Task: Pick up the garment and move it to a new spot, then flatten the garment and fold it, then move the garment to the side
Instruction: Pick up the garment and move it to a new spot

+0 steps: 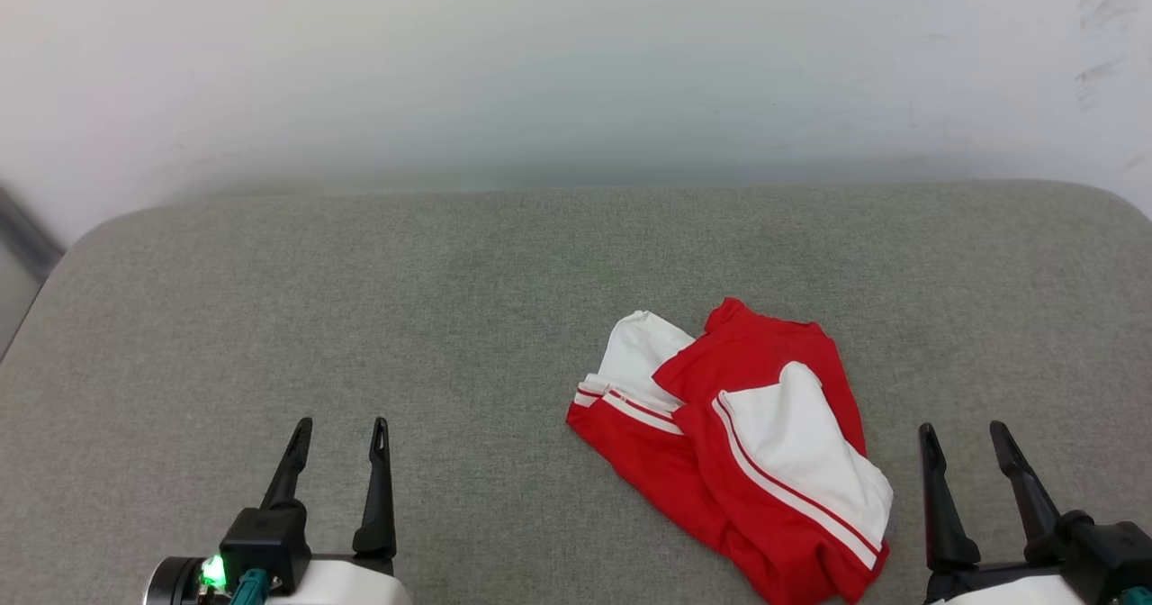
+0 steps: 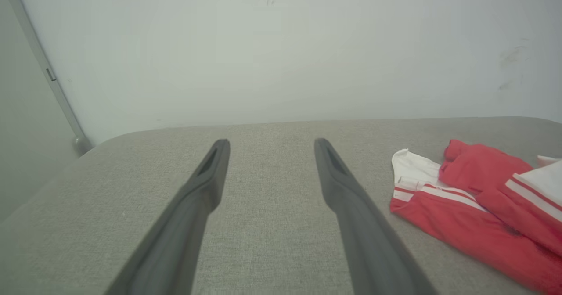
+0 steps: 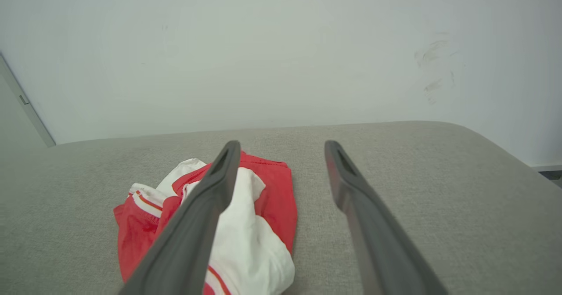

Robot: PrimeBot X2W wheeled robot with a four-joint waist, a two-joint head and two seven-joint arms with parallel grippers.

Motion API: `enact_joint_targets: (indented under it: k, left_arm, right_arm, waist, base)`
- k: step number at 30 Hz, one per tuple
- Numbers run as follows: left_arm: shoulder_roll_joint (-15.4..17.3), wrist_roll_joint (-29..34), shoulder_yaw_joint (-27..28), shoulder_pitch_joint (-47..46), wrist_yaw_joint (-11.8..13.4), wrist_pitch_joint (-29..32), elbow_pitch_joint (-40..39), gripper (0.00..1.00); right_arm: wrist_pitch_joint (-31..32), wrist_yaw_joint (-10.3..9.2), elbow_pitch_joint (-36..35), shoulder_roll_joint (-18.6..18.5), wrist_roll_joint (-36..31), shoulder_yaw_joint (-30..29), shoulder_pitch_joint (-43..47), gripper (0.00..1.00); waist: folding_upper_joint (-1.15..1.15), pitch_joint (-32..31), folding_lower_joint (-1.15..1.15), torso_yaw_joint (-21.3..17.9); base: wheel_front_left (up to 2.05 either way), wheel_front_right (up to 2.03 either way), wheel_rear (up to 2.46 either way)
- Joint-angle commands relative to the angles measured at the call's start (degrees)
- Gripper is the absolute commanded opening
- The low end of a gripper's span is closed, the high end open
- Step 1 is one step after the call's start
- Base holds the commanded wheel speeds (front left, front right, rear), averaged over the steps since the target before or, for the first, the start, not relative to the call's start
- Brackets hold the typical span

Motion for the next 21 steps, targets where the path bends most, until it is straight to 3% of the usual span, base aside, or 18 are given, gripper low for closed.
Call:
enact_joint_targets:
  k: [1, 21]
  left_arm:
    - [-0.2, 0.5, 0.4, 0.6, -0.4, -0.1, 0.0, 1.0]
    - [-4.1, 5.0, 5.4, 1.3, -5.2, -0.2, 1.8, 1.0]
  right_arm:
    - [-0.1, -0.02, -0.4, 0.1, 0.2, 0.0, 0.5, 1.0]
    - [-0.1, -0.02, -1.2, 0.1, 0.8, 0.6, 0.9, 1.0]
  waist:
    - [0.0, -0.1, 0.0, 0.0]
    - [0.0, -0.3, 0.0, 0.0]
  base:
    - [0.0, 0.0, 0.0]
    - [0.0, 0.0, 0.0]
